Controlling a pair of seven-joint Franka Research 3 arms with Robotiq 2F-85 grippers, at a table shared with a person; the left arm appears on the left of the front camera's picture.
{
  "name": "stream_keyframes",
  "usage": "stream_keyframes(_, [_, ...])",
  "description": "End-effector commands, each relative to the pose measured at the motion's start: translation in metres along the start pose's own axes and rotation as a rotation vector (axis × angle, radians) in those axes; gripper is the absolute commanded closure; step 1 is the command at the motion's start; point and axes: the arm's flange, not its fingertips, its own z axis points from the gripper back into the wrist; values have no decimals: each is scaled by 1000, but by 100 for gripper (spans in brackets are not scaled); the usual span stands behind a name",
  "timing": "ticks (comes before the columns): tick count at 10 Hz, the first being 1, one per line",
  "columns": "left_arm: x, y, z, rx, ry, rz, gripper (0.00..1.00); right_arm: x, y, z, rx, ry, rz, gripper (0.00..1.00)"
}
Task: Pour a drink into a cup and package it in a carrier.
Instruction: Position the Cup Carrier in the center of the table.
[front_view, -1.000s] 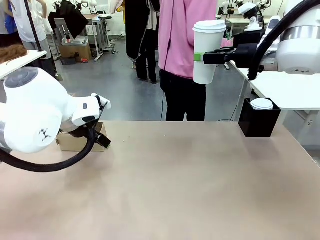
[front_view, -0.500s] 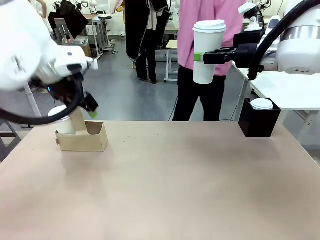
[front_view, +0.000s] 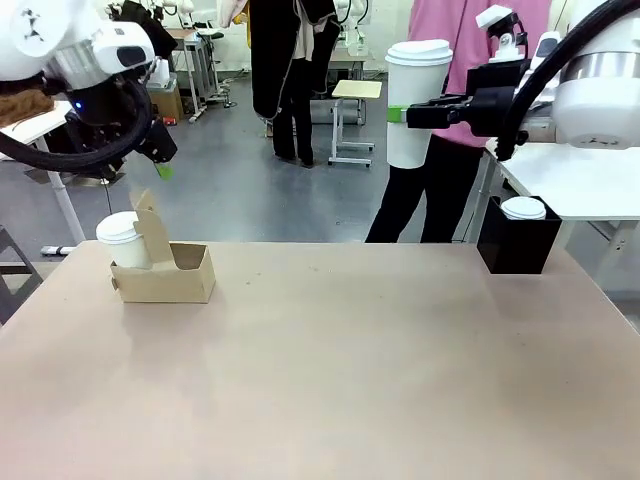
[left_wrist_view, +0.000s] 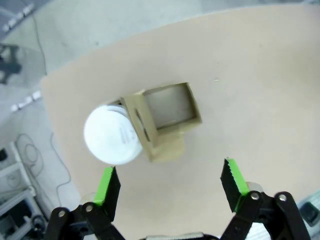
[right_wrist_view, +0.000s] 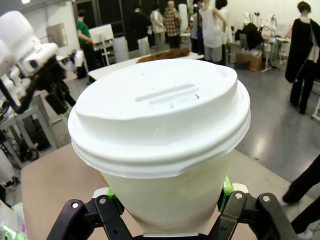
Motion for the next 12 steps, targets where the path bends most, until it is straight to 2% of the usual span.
stream_keyframes(1, [18, 2, -27, 36, 54, 80, 0, 4, 1, -2, -1, -8, 8, 19])
stream_keyframes(4, [18, 11, -67, 60, 105, 157, 0, 4, 1, -2, -1, -8, 8, 19])
stream_keyframes(5, [18, 13, -73, 73, 98, 182, 59, 4, 1, -2, -1, -8, 8, 19])
stream_keyframes(6, [17, 15, -74, 90, 88, 198, 59, 4, 1, -2, -1, -8, 8, 19])
stream_keyframes(7, [17, 15, -74, 95, 81, 205, 100, 4, 1, -2, -1, -8, 8, 19])
stream_keyframes(8, [17, 16, -76, 91, 74, 215, 64, 4, 1, -2, -1, -8, 8, 19])
stream_keyframes(9, [16, 17, -77, 91, 72, 223, 100, 4, 1, -2, -1, -8, 8, 19])
stream_keyframes(12, [15, 16, -80, 93, 50, 244, 100, 4, 1, -2, -1, -8, 8, 19])
